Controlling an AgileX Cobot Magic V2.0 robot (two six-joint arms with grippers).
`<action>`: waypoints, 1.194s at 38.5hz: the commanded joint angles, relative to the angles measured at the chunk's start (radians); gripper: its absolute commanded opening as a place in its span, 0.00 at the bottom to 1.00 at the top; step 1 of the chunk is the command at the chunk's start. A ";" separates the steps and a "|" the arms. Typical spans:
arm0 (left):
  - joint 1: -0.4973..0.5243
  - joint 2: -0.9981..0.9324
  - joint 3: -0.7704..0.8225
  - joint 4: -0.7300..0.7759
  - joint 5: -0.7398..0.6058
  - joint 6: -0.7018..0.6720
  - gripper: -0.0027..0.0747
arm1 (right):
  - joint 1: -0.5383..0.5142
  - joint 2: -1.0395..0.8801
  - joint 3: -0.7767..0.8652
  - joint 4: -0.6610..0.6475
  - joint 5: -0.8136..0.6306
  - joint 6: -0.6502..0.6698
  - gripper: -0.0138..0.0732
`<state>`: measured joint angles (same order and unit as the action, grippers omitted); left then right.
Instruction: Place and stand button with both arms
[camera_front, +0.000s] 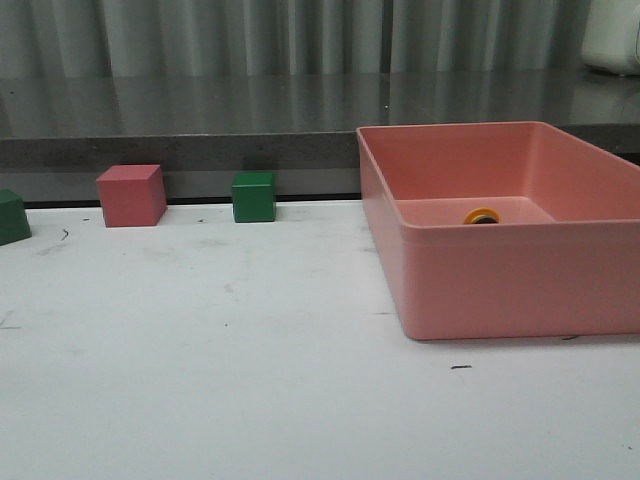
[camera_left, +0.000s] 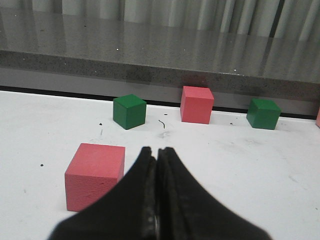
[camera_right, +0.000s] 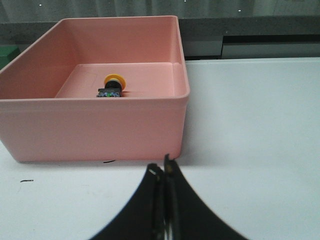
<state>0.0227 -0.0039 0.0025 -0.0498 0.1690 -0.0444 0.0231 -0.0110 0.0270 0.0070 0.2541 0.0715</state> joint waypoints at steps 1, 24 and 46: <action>0.002 -0.023 0.008 -0.006 -0.090 -0.006 0.01 | -0.005 -0.017 -0.004 0.000 -0.087 -0.004 0.08; 0.002 -0.023 0.008 -0.006 -0.090 -0.006 0.01 | -0.005 -0.017 -0.004 0.000 -0.087 -0.004 0.08; 0.002 -0.023 0.008 -0.006 -0.091 -0.006 0.01 | -0.005 -0.017 -0.005 0.003 -0.172 0.003 0.08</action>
<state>0.0227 -0.0039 0.0025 -0.0498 0.1690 -0.0444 0.0231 -0.0110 0.0270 0.0070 0.2082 0.0715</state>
